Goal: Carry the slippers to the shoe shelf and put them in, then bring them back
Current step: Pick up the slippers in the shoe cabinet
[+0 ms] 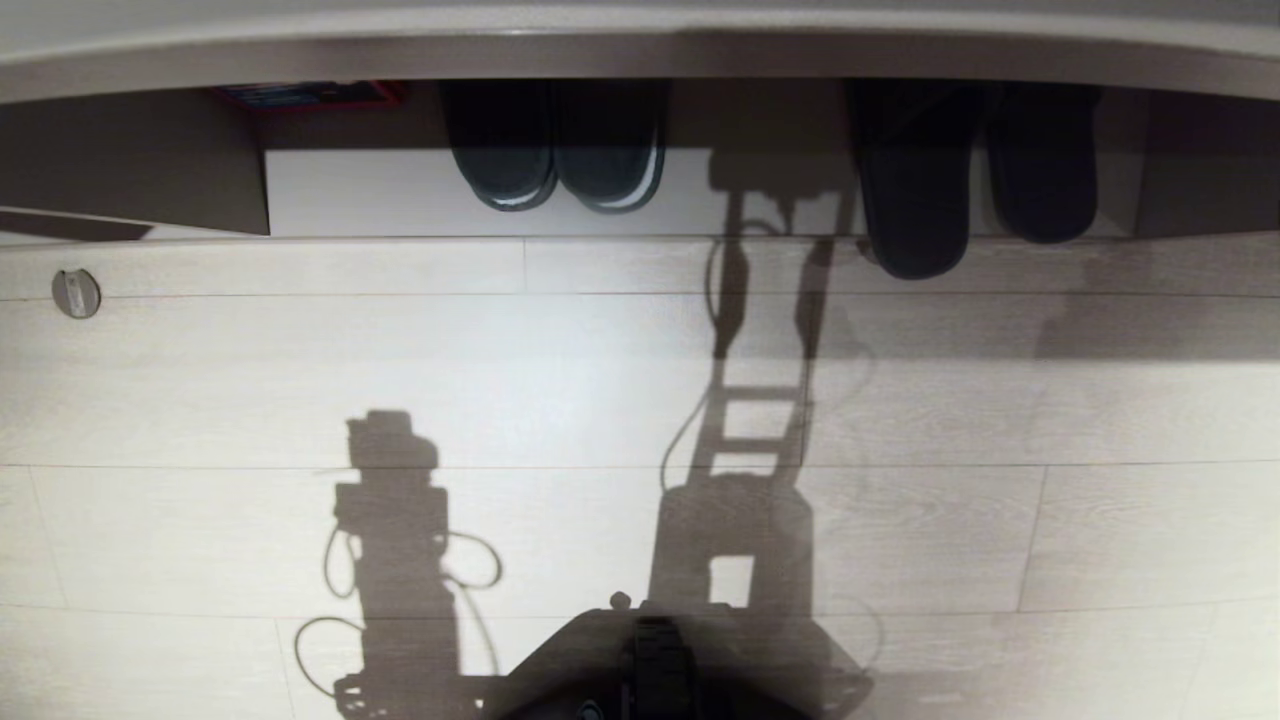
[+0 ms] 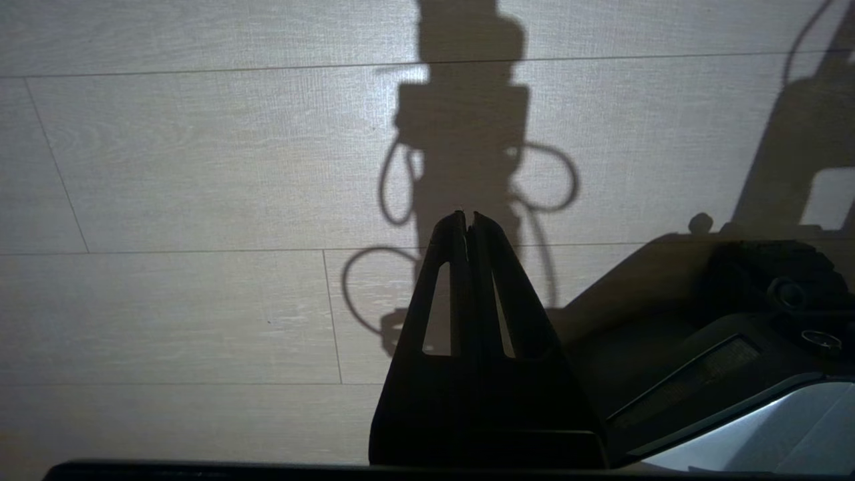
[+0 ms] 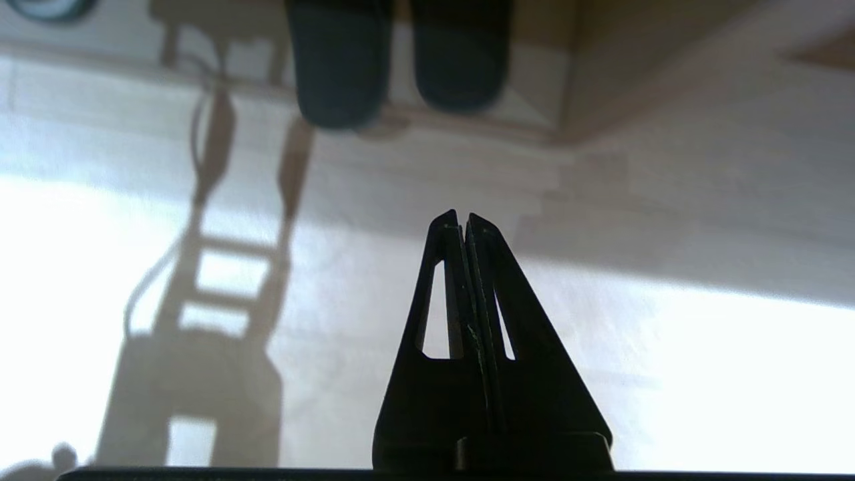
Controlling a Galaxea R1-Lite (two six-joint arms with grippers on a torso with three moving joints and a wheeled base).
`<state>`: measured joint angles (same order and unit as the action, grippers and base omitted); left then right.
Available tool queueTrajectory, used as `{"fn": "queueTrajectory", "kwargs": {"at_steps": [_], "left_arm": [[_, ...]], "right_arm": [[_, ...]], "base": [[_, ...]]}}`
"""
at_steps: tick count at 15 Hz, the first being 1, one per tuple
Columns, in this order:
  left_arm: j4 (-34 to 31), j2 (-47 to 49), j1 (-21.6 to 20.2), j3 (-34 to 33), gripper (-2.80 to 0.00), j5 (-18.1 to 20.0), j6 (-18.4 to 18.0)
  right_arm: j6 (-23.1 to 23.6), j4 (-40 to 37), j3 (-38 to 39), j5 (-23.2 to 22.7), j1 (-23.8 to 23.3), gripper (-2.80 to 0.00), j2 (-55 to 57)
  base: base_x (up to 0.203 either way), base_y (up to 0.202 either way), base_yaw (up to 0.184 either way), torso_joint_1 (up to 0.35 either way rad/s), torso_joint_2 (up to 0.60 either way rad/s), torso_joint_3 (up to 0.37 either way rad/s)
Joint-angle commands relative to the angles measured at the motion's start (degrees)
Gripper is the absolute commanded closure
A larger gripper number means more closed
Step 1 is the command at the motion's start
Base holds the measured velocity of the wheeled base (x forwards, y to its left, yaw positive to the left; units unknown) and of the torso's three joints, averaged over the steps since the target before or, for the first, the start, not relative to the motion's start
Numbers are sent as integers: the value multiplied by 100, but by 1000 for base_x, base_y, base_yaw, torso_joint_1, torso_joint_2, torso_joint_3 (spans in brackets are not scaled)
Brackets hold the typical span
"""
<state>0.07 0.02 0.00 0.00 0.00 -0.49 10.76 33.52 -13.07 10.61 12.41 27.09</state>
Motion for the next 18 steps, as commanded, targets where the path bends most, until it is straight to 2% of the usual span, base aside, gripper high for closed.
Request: {"fn": "queueTrajectory", "kwargs": {"at_steps": [1, 2, 4, 6, 8, 11, 14, 16, 18], "left_arm": [[1, -2, 0, 0, 0, 0, -4], [1, -2, 0, 0, 0, 0, -4], [-5, -2, 0, 0, 0, 9, -4], [-7, -2, 0, 0, 0, 9, -13], [-7, -2, 0, 0, 0, 9, -13], [1, -2, 0, 0, 0, 0, -4], [-7, -2, 0, 0, 0, 9, -13], [-7, -2, 0, 0, 0, 0, 2], [-7, -2, 0, 0, 0, 0, 5]], "right_arm": [[-61, -448, 110, -64, -360, 0, -962], [-148, -556, 276, -55, -491, 0, -1086], [-277, -212, 729, 63, -550, 0, -1084], [-289, -109, 867, 15, -926, 0, -1176], [-294, -663, 1061, -294, -1078, 0, -1769], [-310, -2033, 1166, -783, -1179, 0, -2719], [-372, -3023, 1307, -1009, -1214, 0, -2703], [-561, -3359, 1307, -1140, -1216, 0, -2700], [-586, -3371, 1316, -1151, -1215, 0, -2700]], "base": [[0, 0, 0, 0, 0, 0], [0, 0, 0, 0, 0, 0], [0, 0, 0, 0, 0, 0], [0, 0, 0, 0, 0, 0], [0, 0, 0, 0, 0, 0], [0, 0, 0, 0, 0, 0], [0, 0, 0, 0, 0, 0], [0, 0, 0, 0, 0, 0], [0, 0, 0, 0, 0, 0]]}}
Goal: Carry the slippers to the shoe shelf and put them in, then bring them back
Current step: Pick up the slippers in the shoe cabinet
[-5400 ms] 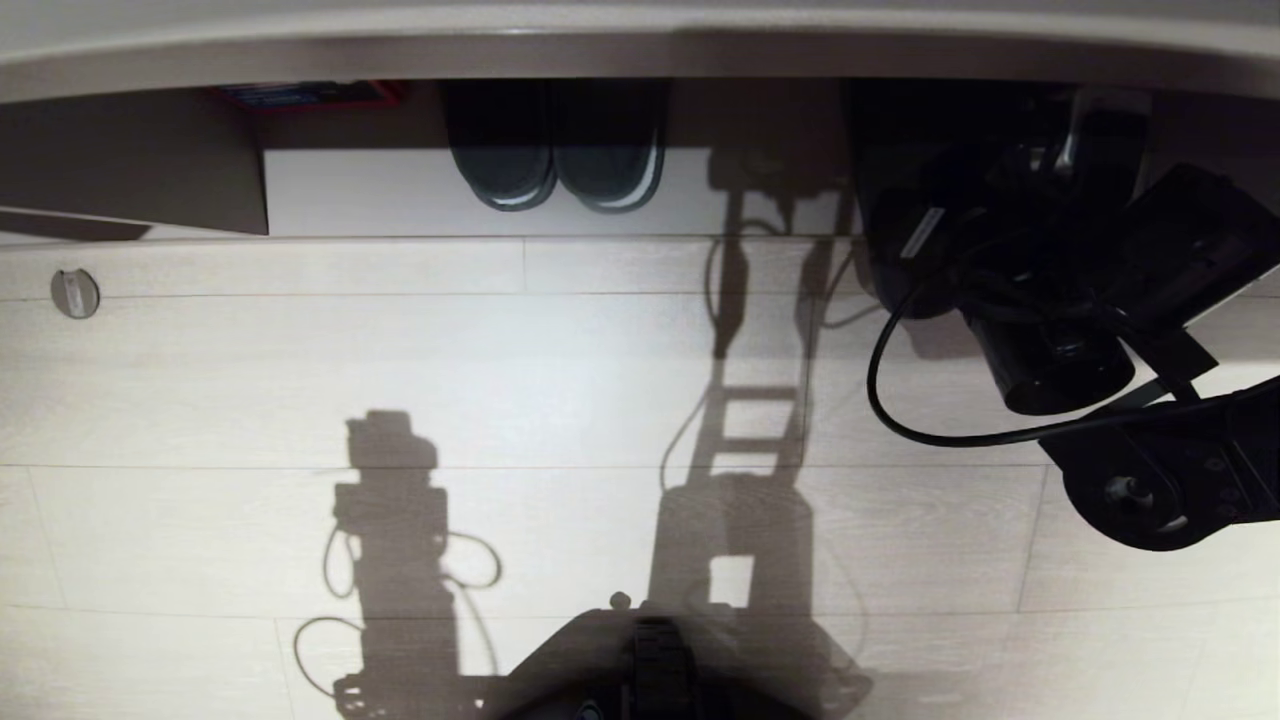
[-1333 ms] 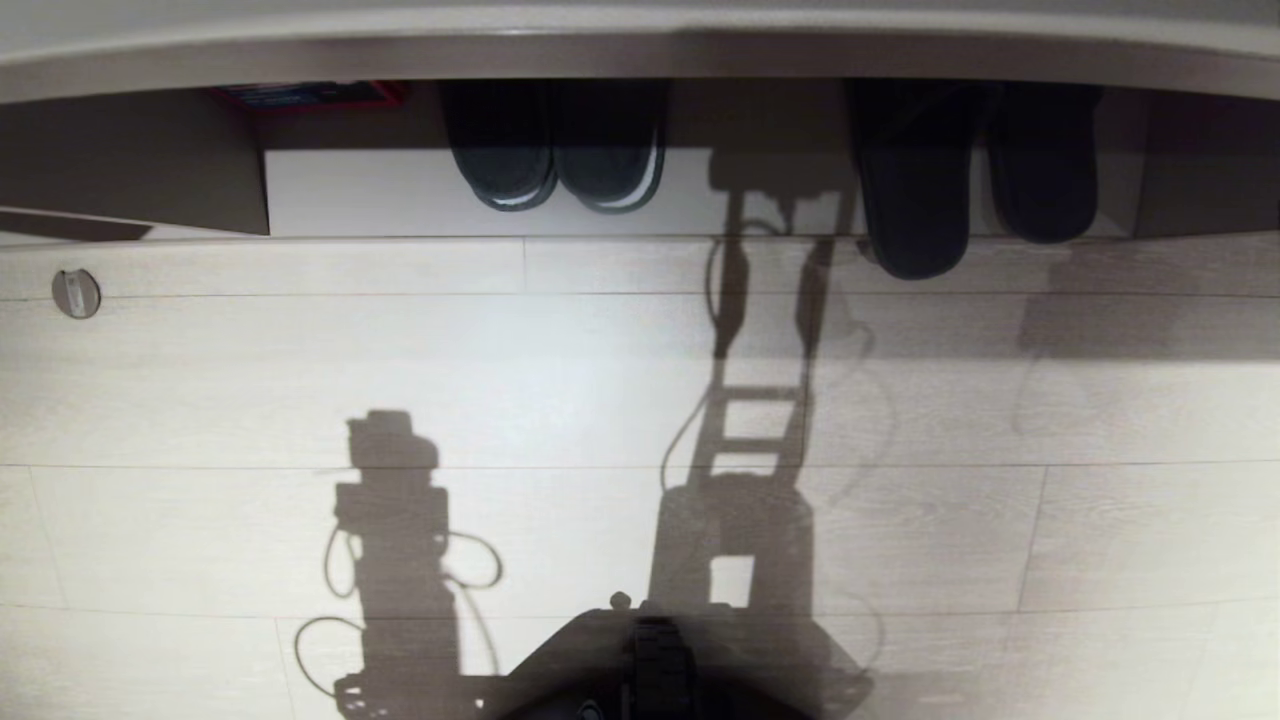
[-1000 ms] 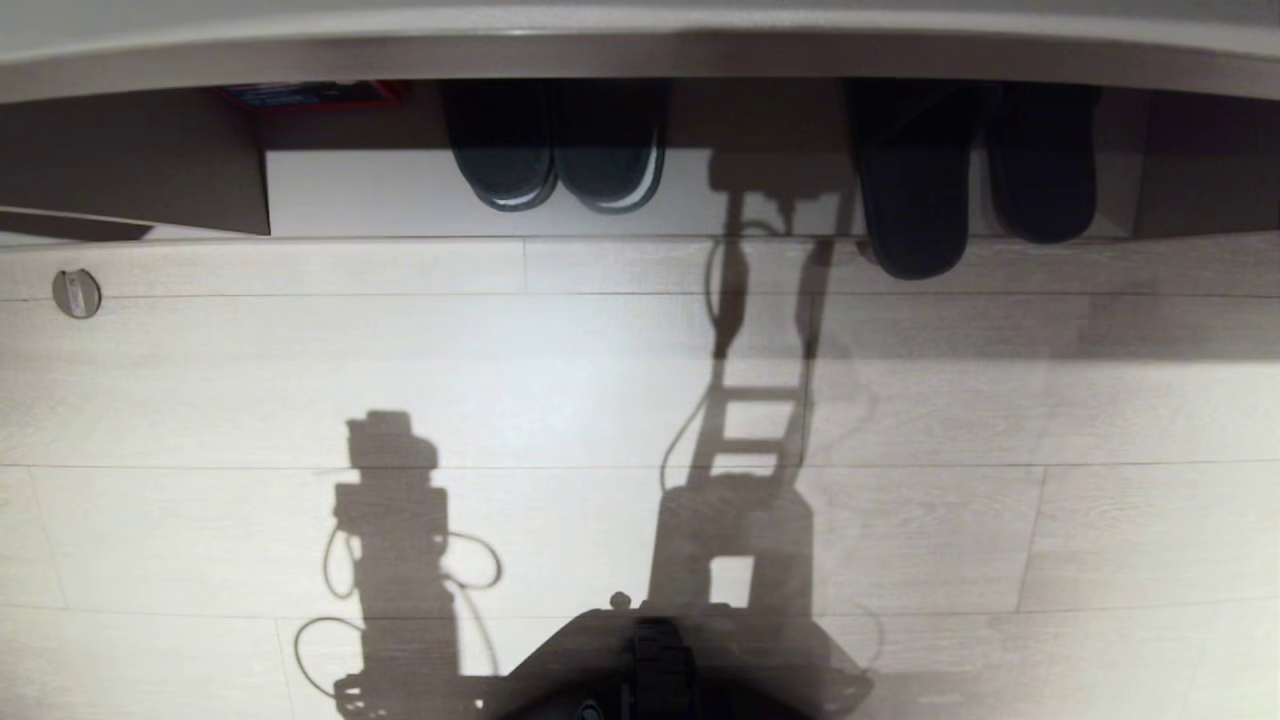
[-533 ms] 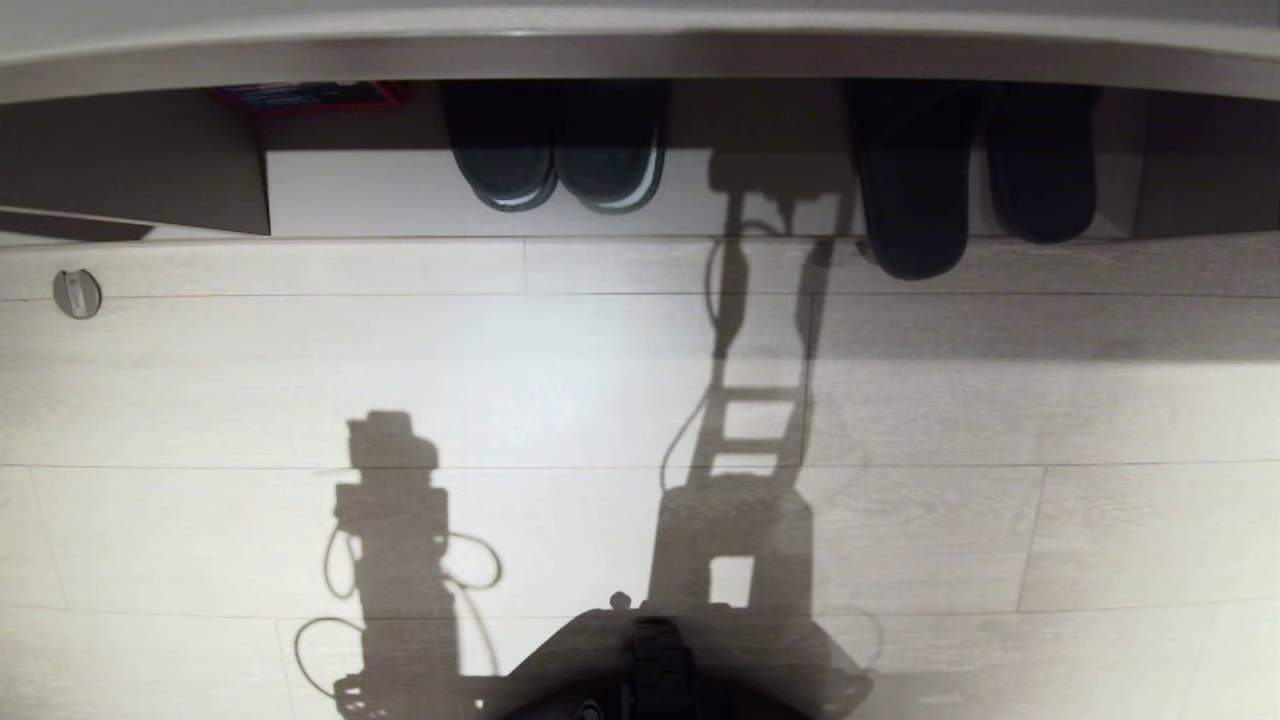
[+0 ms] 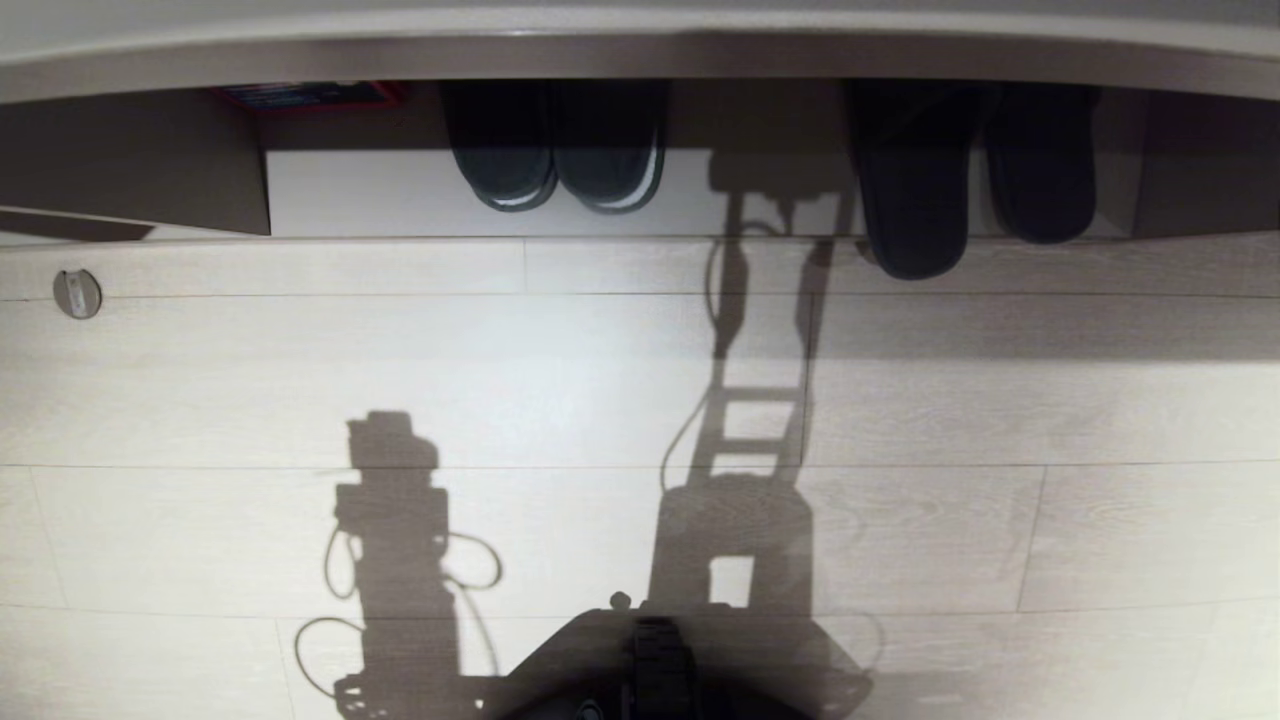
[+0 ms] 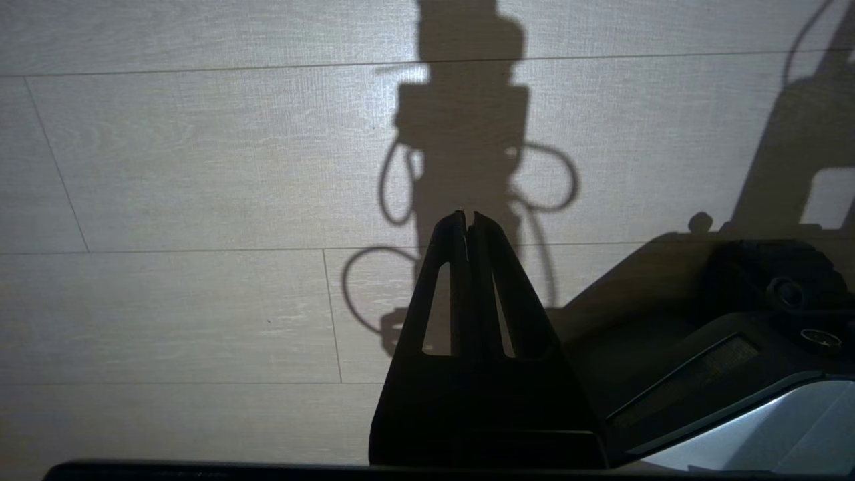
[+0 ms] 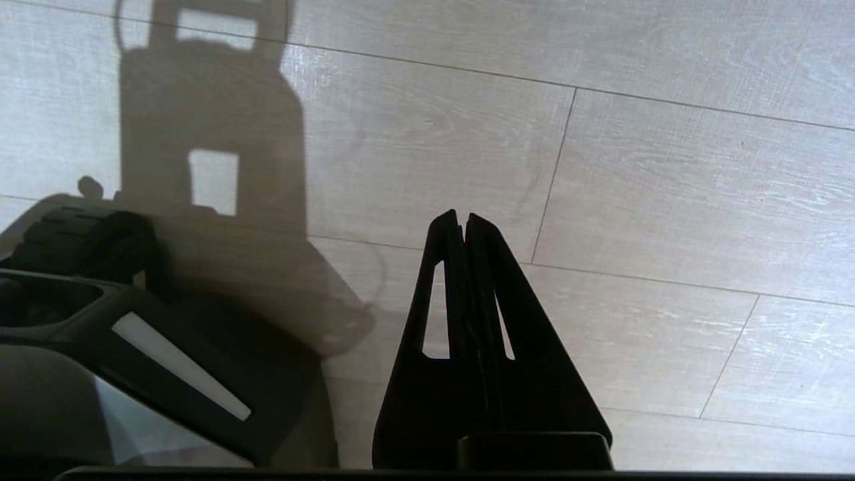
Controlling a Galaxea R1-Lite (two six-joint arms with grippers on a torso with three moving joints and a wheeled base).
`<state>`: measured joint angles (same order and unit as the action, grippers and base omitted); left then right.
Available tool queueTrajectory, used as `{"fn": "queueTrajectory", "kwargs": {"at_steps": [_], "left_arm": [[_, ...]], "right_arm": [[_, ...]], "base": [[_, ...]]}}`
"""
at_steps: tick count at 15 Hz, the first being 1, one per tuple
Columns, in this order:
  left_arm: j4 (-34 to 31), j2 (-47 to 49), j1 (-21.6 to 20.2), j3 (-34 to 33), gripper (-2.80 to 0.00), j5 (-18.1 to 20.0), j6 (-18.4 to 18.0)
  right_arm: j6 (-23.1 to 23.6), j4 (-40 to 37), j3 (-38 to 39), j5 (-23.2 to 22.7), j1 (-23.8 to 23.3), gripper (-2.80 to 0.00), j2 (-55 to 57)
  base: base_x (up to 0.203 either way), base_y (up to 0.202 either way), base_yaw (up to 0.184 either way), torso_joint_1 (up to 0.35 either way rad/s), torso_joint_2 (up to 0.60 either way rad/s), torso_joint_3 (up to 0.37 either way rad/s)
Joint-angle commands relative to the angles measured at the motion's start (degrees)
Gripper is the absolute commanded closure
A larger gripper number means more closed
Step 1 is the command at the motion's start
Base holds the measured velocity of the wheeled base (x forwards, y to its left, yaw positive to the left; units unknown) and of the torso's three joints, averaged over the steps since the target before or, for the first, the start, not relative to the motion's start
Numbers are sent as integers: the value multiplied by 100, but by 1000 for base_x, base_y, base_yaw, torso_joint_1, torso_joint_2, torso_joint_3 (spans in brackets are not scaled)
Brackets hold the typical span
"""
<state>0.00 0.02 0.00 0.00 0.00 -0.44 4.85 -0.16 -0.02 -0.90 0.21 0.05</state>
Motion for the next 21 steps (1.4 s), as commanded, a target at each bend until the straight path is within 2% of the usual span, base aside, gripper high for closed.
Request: {"fn": "queueTrajectory", "kwargs": {"at_steps": [1, 11, 14, 17, 21], "left_arm": [[0, -2, 0, 0, 0, 0, 0], [0, -2, 0, 0, 0, -3, 9], [0, -2, 0, 0, 0, -8, 8], [0, -2, 0, 0, 0, 0, 0], [0, -2, 0, 0, 0, 0, -9]], "right_arm": [[7, -2, 11, -4, 6, 0, 4], [15, 7, -2, 37, 6, 0, 4], [-24, -249, -743, -34, 4, 0, 256], [-120, -312, -1625, -129, 22, 0, 1821], [-194, 584, -2428, -422, 65, 0, 4363]], "base": [[0, 0, 0, 0, 0, 0], [0, 0, 0, 0, 0, 0], [0, 0, 0, 0, 0, 0], [0, 0, 0, 0, 0, 0], [0, 0, 0, 0, 0, 0]]}}
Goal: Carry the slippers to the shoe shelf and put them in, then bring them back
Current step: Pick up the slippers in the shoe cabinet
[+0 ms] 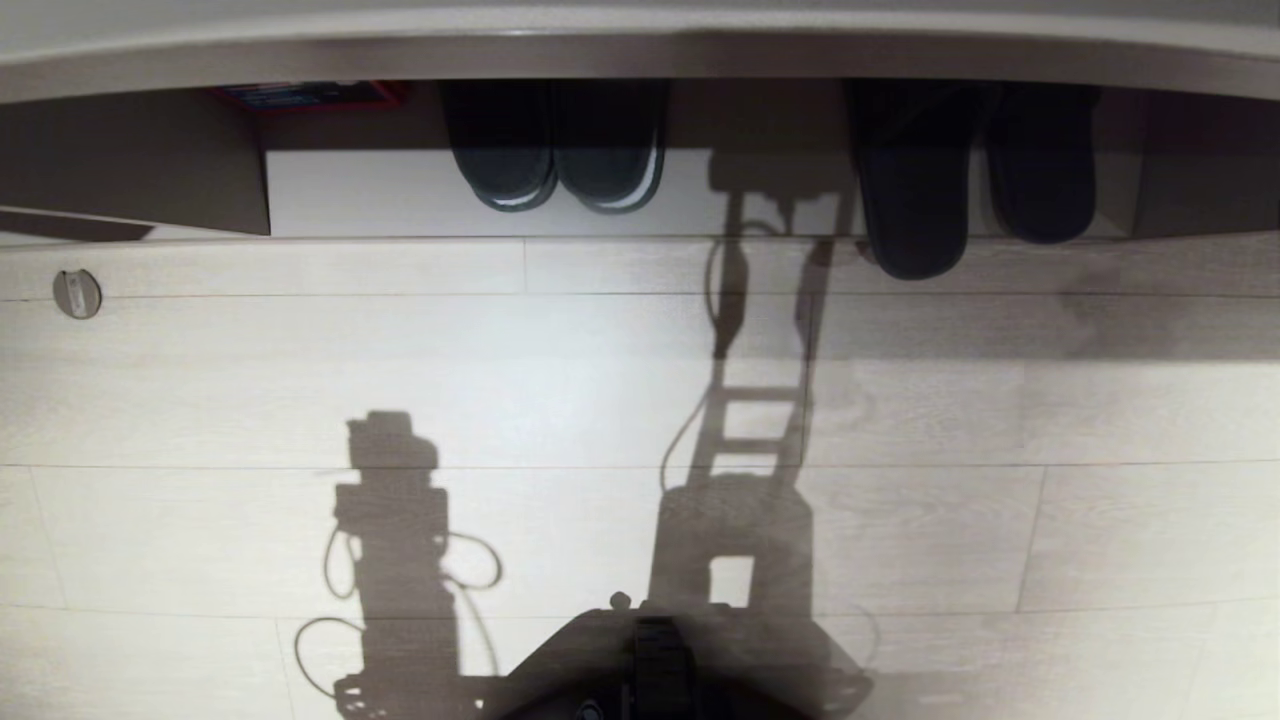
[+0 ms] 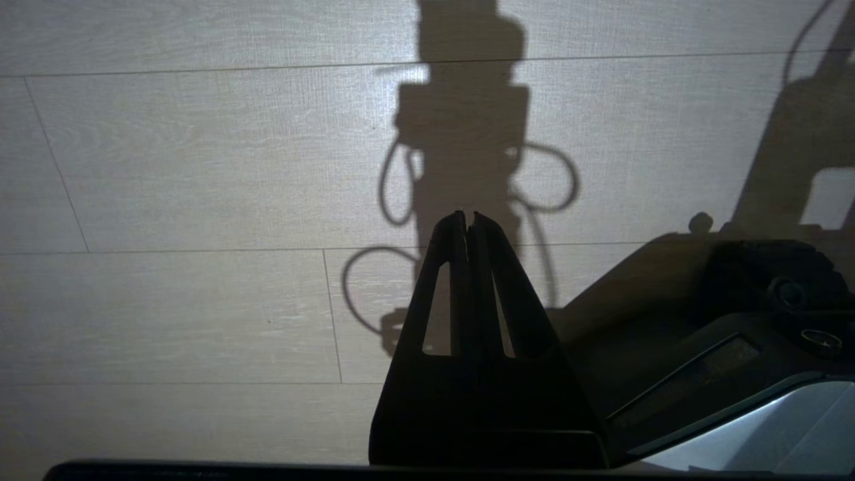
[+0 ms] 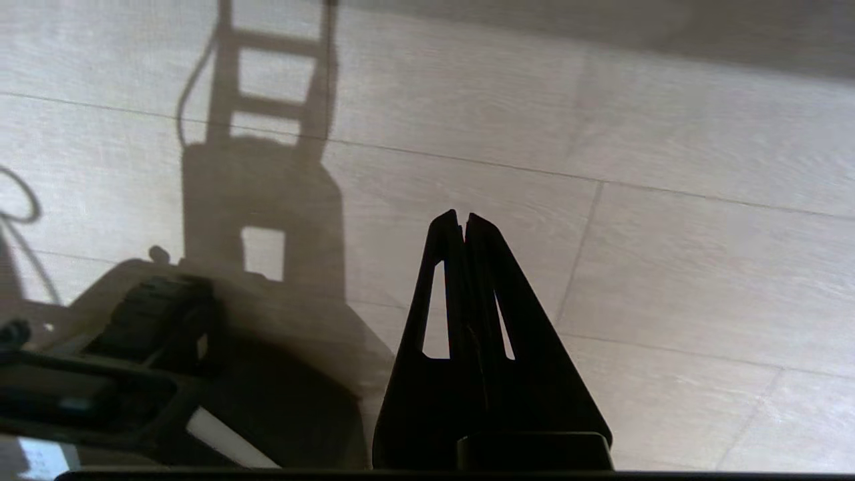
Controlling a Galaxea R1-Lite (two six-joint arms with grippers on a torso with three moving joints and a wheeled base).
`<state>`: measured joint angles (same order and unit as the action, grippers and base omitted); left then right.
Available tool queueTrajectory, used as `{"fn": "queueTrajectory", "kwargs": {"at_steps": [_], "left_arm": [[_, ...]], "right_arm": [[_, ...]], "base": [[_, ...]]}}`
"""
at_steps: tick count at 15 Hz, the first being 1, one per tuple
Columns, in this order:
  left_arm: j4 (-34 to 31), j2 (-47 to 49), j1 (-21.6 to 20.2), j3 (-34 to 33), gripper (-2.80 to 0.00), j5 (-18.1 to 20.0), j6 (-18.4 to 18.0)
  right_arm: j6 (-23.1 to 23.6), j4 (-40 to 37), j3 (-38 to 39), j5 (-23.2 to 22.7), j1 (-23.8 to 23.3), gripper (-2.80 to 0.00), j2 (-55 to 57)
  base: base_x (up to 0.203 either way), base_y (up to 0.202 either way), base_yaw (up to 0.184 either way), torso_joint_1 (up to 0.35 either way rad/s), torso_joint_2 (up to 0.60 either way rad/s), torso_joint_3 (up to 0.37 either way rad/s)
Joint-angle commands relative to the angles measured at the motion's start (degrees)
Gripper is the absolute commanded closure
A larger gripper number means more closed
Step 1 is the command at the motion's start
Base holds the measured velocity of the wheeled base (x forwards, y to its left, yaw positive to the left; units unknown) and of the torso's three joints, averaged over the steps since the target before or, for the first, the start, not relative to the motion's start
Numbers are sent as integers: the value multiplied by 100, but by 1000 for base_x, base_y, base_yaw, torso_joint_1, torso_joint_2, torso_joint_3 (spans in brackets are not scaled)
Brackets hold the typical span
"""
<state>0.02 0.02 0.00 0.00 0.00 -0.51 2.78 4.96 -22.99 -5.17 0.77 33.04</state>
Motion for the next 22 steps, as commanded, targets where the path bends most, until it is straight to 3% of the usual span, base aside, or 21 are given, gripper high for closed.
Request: {"fn": "queueTrajectory", "kwargs": {"at_steps": [1, 4, 7, 8, 11, 17, 22], "left_arm": [[7, -2, 0, 0, 0, 0, -2], [7, -2, 0, 0, 0, 9, -11], [7, -2, 0, 0, 0, 9, -28], [7, -2, 0, 0, 0, 9, -28], [7, -2, 0, 0, 0, 9, -28], [7, -2, 0, 0, 0, 9, -28], [7, -2, 0, 0, 0, 9, -28]], "right_arm": [[-23, 424, -294, -155, 37, 0, 1591], [-28, 1746, -786, -781, 152, 0, 2752], [545, 2569, -1236, -713, 213, 0, 3456], [662, 2764, -1289, -669, 218, -280, 3653], [959, 3817, -1394, -620, 237, -280, 4155], [974, 4372, -2198, -625, 238, -280, 5177], [1179, 5644, -2845, -487, 362, -280, 5765]], "base": [[0, 0, 0, 0, 0, 0], [0, 0, 0, 0, 0, 0], [0, 0, 0, 0, 0, 0], [0, 0, 0, 0, 0, 0], [0, 0, 0, 0, 0, 0], [0, 0, 0, 0, 0, 0], [0, 0, 0, 0, 0, 0]]}}
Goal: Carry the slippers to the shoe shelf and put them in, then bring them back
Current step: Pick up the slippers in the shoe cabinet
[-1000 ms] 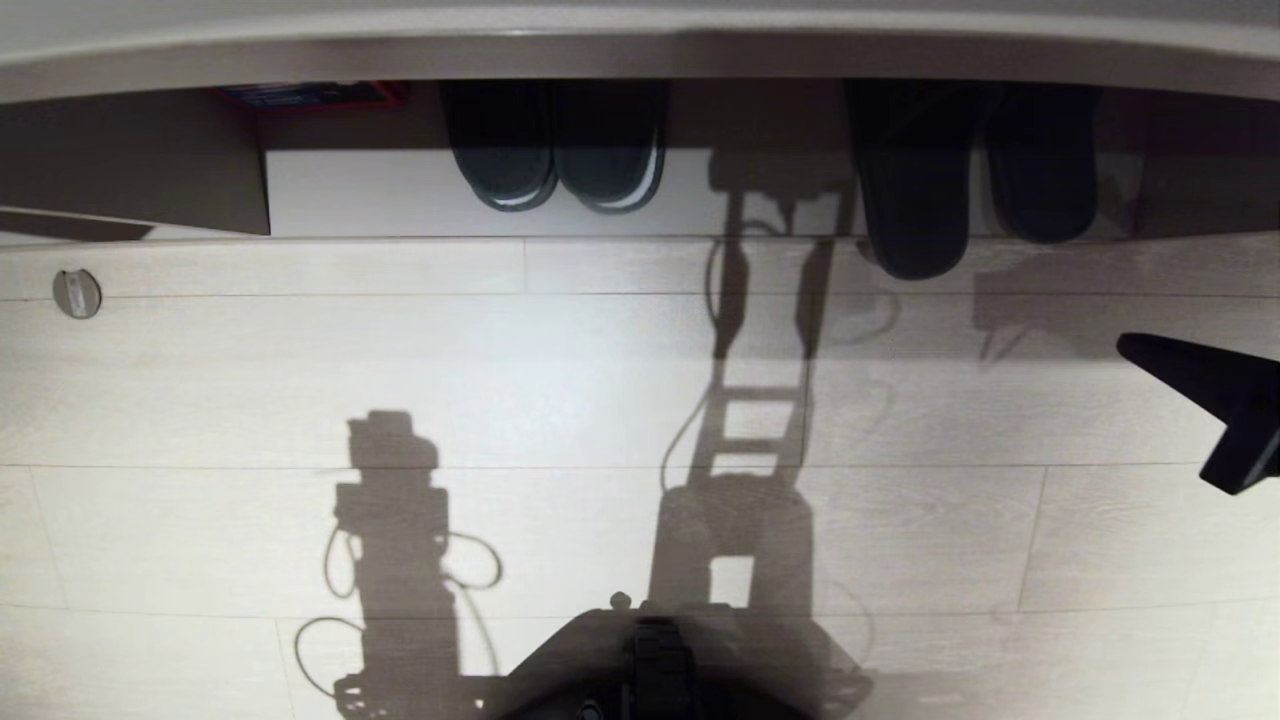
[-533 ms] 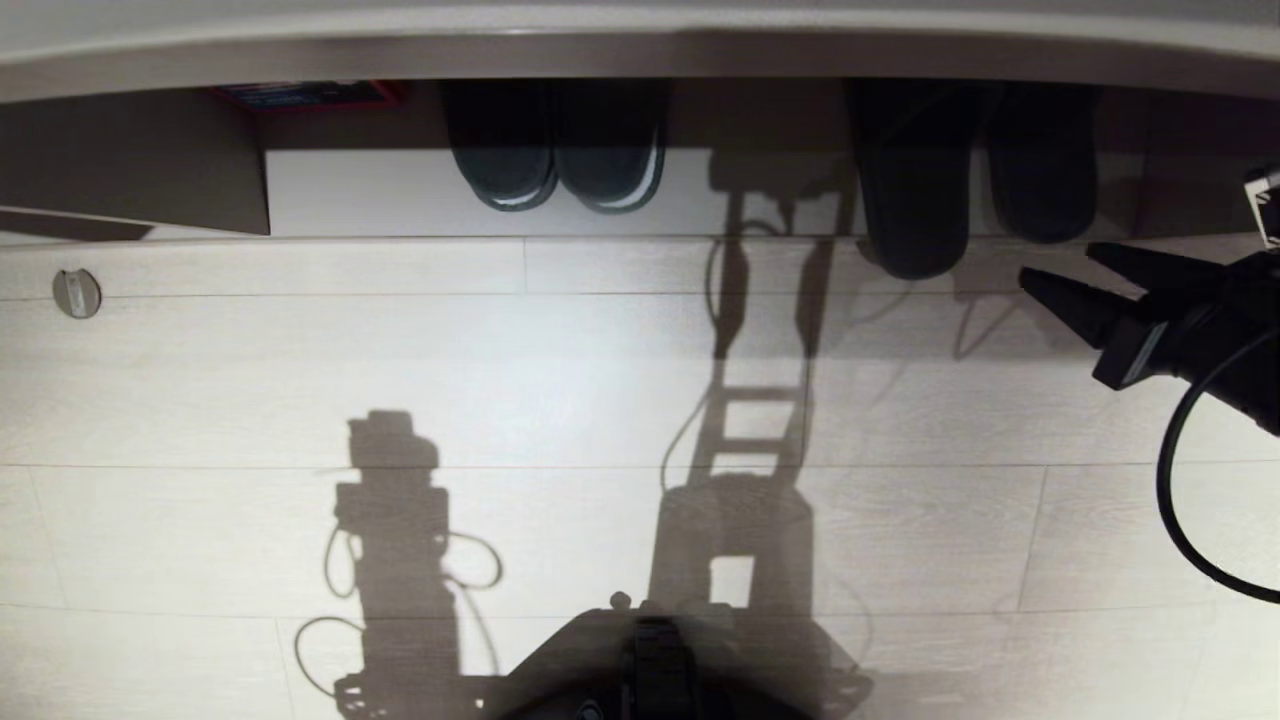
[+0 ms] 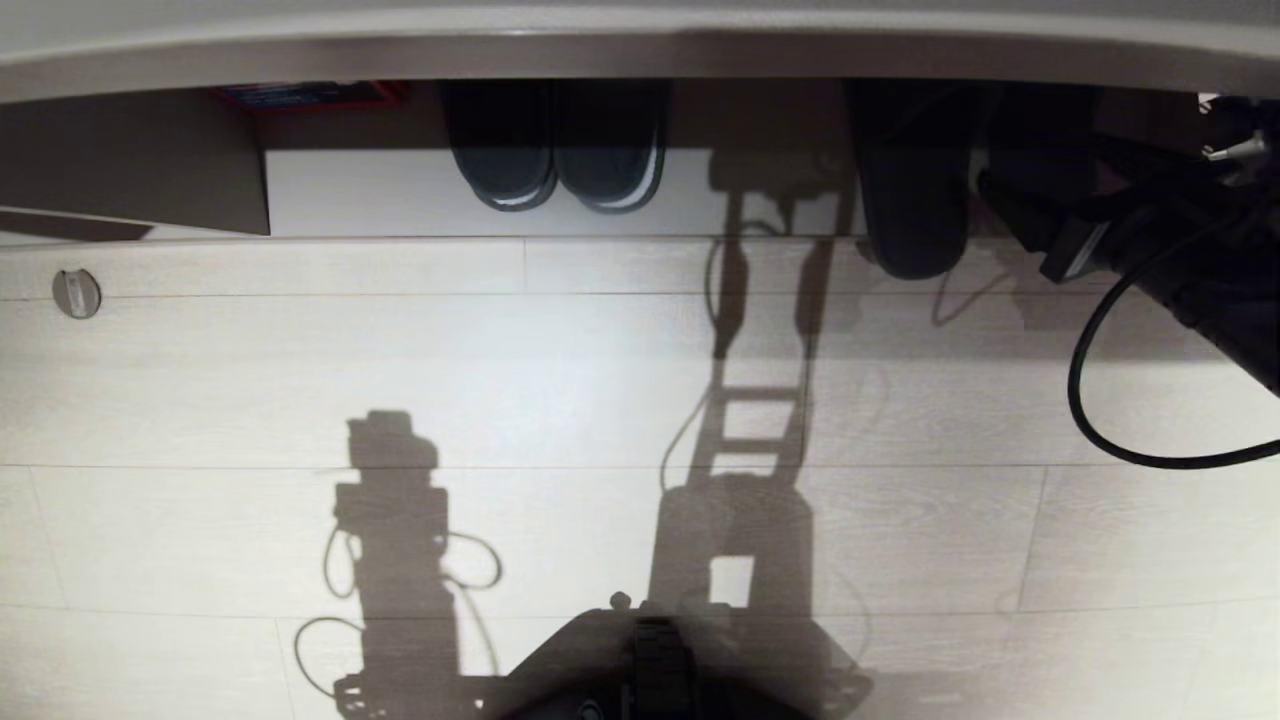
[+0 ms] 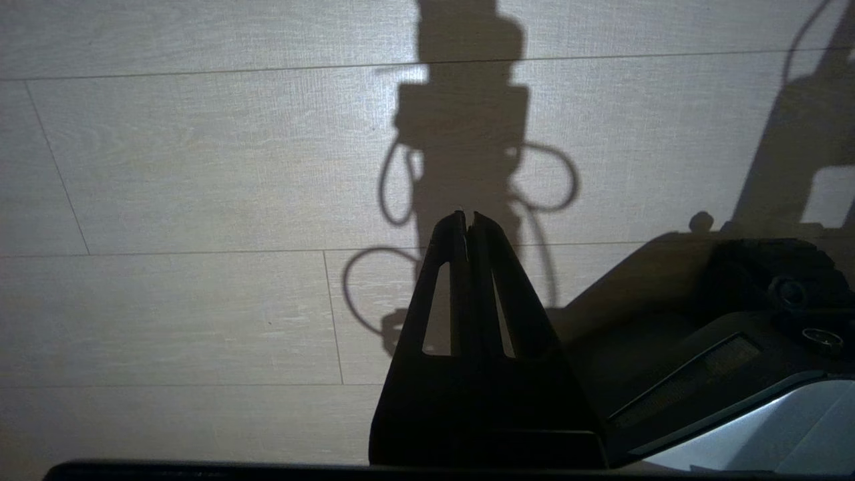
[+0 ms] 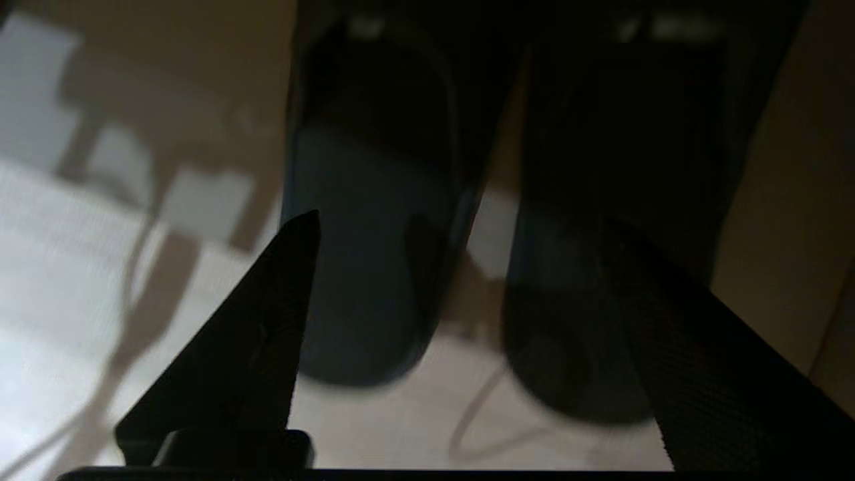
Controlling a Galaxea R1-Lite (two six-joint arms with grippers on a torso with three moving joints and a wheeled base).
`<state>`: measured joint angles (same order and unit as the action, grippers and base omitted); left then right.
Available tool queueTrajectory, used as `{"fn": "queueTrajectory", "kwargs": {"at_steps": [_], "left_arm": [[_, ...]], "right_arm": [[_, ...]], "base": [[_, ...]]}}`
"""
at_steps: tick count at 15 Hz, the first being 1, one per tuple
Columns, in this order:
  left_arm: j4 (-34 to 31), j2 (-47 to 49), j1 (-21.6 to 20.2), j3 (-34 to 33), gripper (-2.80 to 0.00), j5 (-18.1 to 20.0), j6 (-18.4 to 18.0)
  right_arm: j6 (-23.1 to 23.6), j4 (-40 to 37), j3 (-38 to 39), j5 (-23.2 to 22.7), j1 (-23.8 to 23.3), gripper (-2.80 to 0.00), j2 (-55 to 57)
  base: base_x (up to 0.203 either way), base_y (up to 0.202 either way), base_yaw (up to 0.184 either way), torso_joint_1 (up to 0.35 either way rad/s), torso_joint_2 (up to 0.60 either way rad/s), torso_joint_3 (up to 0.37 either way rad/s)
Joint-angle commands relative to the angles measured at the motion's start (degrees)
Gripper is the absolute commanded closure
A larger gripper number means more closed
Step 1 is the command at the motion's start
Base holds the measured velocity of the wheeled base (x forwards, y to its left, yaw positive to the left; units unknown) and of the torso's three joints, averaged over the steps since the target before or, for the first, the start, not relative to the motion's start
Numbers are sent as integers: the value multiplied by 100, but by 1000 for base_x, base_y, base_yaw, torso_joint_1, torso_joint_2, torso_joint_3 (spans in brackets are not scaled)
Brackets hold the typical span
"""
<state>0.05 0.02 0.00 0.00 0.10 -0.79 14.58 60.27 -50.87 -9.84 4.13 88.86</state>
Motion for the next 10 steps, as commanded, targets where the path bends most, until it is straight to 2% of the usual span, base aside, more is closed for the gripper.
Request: {"fn": "queueTrajectory", "kwargs": {"at_steps": [1, 5, 10], "left_arm": [[4, -2, 0, 0, 0, -1, 0], [4, -2, 0, 0, 0, 8, 9], [4, -2, 0, 0, 0, 8, 18]], "right_arm": [[49, 257, -114, 73, 60, -280, 266], [298, 472, -311, 168, 76, -280, 576], [308, 1168, -728, 317, 80, -280, 1147]], "base": [[0, 0, 0, 0, 0, 0], [0, 0, 0, 0, 0, 0], [0, 0, 0, 0, 0, 0]]}}
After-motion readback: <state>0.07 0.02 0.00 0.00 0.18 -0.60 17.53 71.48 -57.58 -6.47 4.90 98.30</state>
